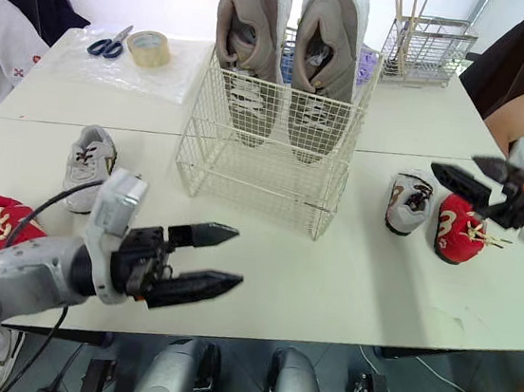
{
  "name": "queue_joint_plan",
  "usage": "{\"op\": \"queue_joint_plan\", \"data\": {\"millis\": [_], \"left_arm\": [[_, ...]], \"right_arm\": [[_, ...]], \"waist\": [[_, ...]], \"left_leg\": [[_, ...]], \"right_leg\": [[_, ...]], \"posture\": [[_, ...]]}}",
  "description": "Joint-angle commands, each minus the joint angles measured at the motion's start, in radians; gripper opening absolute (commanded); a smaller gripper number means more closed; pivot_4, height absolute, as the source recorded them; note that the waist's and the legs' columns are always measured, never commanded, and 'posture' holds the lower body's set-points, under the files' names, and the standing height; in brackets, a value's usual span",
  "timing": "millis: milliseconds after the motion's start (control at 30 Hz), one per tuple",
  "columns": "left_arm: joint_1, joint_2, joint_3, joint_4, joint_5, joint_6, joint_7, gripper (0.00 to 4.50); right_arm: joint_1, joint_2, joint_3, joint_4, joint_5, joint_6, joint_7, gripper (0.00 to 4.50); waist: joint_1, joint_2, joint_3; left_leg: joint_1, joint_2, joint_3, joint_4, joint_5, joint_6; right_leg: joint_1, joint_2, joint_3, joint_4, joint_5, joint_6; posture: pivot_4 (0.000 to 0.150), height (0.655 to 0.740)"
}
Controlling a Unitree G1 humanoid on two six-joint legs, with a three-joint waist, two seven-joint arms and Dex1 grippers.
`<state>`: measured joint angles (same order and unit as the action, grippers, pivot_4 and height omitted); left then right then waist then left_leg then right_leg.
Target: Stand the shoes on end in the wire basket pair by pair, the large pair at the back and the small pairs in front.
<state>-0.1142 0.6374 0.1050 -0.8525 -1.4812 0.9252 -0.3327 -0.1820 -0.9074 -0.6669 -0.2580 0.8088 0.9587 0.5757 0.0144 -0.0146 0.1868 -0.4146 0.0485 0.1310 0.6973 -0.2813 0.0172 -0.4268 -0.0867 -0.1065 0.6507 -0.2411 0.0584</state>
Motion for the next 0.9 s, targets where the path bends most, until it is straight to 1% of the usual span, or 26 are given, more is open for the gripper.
{"op": "queue_joint_plan", "data": {"millis": [33,100,167,233,267,333,433,567,667,767,833,900], "left_arm": [[0.019,0.018,-0.069,-0.047,0.084,-0.022,-0.031,4.42],[0.022,0.019,-0.108,-0.042,0.129,-0.030,-0.043,4.42],[0.017,0.012,-0.136,-0.036,0.157,-0.040,-0.051,4.42],[0.016,0.009,-0.147,-0.027,0.175,-0.052,-0.058,4.42],[0.019,0.008,-0.150,-0.025,0.183,-0.057,-0.060,4.42],[0.026,0.008,-0.157,-0.030,0.194,-0.065,-0.059,4.42],[0.048,0.020,-0.144,-0.048,0.185,-0.076,-0.030,4.42],[0.079,0.066,-0.110,-0.083,0.150,-0.084,0.007,4.42],[0.089,0.103,-0.088,-0.098,0.116,-0.091,0.046,4.42],[0.088,0.125,-0.081,-0.106,0.082,-0.105,0.087,4.42],[0.090,0.139,-0.082,-0.115,0.070,-0.112,0.113,4.42],[0.087,0.153,-0.079,-0.122,0.060,-0.119,0.132,4.42]], "right_arm": [[0.155,0.203,-0.053,-0.283,-0.048,-0.025,-0.228,4.50],[0.238,0.302,-0.027,-0.384,-0.085,-0.043,-0.307,4.50],[0.288,0.370,0.013,-0.434,-0.127,-0.058,-0.369,4.50],[0.322,0.406,0.085,-0.445,-0.154,-0.030,-0.409,4.50],[0.323,0.425,0.115,-0.435,-0.173,-0.031,-0.430,4.50],[0.319,0.441,0.145,-0.420,-0.196,-0.040,-0.451,4.50],[0.281,0.481,0.207,-0.401,-0.205,-0.043,-0.477,4.50],[0.188,0.572,0.277,-0.352,-0.251,-0.046,-0.570,4.50],[0.114,0.610,0.324,-0.268,-0.335,-0.056,-0.647,4.50],[0.074,0.625,0.362,-0.200,-0.391,-0.100,-0.661,4.50],[0.045,0.636,0.372,-0.125,-0.442,-0.130,-0.694,4.50],[0.001,0.669,0.347,-0.043,-0.469,-0.153,-0.745,4.50]], "waist": [[-0.001,0.003,-0.004],[-0.001,0.012,-0.008],[-0.002,0.017,-0.009],[-0.003,0.016,-0.012],[-0.005,0.016,-0.013],[-0.005,0.017,-0.013],[-0.005,0.017,-0.013],[-0.008,0.017,-0.013],[-0.005,0.017,-0.013],[-0.002,0.017,-0.013],[-0.005,0.017,-0.013],[-0.007,0.017,-0.013]], "left_leg": [[0.001,0.001,0.000,0.000,0.000,-0.001],[0.003,0.001,0.000,-0.002,0.001,-0.002],[0.004,0.000,0.002,-0.002,0.000,0.000],[0.005,0.000,0.003,-0.002,-0.003,0.004],[0.006,0.001,0.003,-0.002,-0.003,0.004],[0.006,0.001,0.003,-0.002,-0.003,0.004],[0.006,0.001,0.004,-0.003,-0.004,0.006],[0.006,0.001,0.004,-0.004,-0.004,0.006],[0.006,0.001,0.004,-0.004,-0.004,0.006],[0.005,0.000,0.004,-0.004,-0.004,0.006],[0.005,0.000,0.004,-0.005,-0.004,0.006],[0.005,0.000,0.004,-0.005,-0.004,0.006]], "right_leg": [[0.001,0.001,0.000,0.001,0.000,0.000],[0.001,0.003,0.002,0.001,0.000,0.000],[0.001,0.003,0.004,0.000,-0.001,0.000],[0.001,0.004,0.006,0.000,-0.001,-0.001],[0.001,0.004,0.006,0.000,-0.002,-0.004],[0.001,0.005,0.006,-0.001,-0.002,-0.005],[0.000,0.005,0.008,-0.001,-0.002,-0.005],[0.000,0.005,0.008,-0.001,-0.002,-0.005],[-0.001,0.004,0.008,-0.002,-0.002,-0.006],[-0.001,0.004,0.008,-0.003,-0.002,-0.006],[-0.001,0.004,0.008,-0.004,-0.002,-0.006],[-0.001,0.004,0.008,-0.004,-0.002,-0.006]], "posture": [[0.150,0.7400],[0.150,0.7400],[0.150,0.7400],[0.150,0.7400],[0.150,0.7400],[0.150,0.7400],[0.150,0.7400],[0.150,0.7400],[0.150,0.7400],[0.150,0.7400],[0.150,0.7400],[0.150,0.7400]]}}
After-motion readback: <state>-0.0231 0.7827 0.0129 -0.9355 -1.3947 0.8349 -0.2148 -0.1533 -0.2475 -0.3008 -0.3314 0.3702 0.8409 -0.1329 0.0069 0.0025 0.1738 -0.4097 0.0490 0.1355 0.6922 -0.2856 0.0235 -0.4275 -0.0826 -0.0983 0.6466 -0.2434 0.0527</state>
